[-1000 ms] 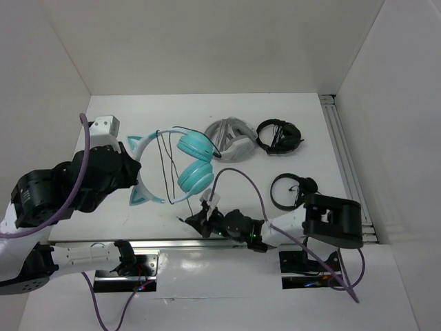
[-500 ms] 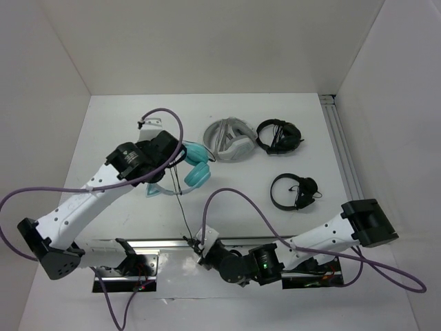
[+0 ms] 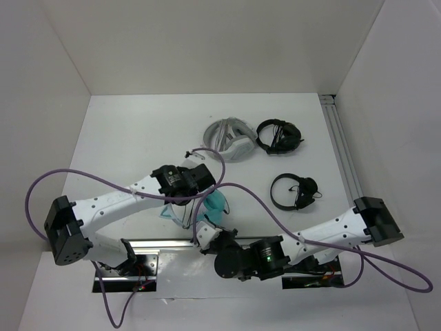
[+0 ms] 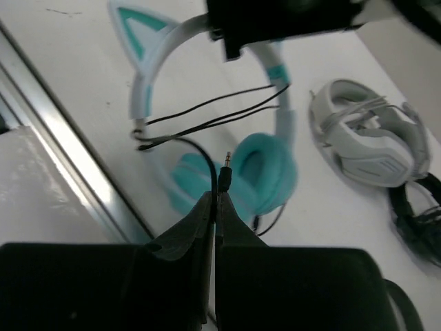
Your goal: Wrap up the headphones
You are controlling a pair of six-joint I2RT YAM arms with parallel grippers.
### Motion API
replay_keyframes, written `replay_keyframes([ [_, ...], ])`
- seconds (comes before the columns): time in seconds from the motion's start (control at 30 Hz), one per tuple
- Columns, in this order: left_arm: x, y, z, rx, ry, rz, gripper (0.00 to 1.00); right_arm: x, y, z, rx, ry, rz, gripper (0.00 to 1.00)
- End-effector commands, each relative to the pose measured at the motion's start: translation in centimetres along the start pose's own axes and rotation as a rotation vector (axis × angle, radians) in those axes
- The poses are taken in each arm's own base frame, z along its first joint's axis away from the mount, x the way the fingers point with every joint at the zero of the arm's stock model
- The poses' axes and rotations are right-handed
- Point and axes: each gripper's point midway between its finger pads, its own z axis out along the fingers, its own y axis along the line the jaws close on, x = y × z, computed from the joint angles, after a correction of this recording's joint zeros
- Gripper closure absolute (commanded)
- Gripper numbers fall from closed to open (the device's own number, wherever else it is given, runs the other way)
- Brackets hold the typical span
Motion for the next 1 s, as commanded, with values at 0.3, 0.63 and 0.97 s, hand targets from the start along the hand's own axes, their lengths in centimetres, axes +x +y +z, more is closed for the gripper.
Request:
replay_keyframes([
  [0.3,2.2,-7.3,-4.8,0.497,-0.015,0.174,1.00,-0.5,-8.8,-1.0,0.319,0.031,-0.117,0.98],
  [0.63,4.0,-8.0,-5.7,0.494,0.045,0.210,1.00,1.1,-11.5,0.6,0.380,0.073,-0.091,0.92],
  [0.97,2.9,-7.0,-8.2,0.550,-0.003,0.182,1.00,1.9,-10.5,2.1,0.313,0.103,-0.064,0.84],
])
